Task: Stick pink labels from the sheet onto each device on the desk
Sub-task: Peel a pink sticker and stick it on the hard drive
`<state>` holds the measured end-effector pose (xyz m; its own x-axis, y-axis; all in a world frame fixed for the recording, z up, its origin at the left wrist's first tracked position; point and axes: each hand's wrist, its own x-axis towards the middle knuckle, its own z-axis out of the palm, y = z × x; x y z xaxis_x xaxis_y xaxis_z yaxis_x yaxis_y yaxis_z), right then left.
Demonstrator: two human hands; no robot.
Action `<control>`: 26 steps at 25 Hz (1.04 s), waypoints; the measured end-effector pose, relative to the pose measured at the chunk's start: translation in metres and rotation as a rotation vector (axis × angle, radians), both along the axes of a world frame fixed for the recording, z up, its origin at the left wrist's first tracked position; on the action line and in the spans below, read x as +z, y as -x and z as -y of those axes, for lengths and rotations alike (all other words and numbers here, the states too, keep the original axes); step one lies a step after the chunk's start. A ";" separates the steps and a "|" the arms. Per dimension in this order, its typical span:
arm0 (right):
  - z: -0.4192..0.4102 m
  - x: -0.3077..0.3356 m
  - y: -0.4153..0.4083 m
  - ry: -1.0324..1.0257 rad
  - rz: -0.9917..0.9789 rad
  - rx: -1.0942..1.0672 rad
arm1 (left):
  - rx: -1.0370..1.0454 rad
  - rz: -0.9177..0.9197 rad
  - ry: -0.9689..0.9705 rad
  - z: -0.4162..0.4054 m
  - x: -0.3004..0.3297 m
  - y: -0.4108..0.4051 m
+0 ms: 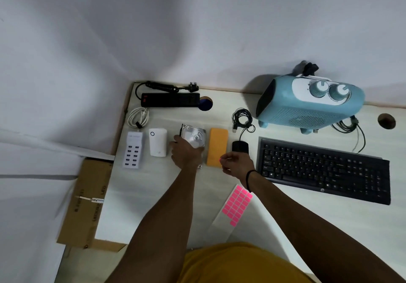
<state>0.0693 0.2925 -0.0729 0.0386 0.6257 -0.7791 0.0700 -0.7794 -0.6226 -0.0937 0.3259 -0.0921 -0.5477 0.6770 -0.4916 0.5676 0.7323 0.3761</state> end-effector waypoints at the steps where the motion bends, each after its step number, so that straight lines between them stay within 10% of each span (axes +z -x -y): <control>1: -0.001 0.004 -0.002 -0.024 0.002 0.002 | 0.015 0.064 -0.034 -0.003 0.002 0.005; 11: 0.009 0.052 0.018 -0.281 0.132 0.158 | 0.327 0.808 -0.369 0.048 0.036 0.039; 26: 0.035 0.090 0.014 -0.454 0.406 0.260 | 0.359 1.006 -0.463 0.085 0.070 0.009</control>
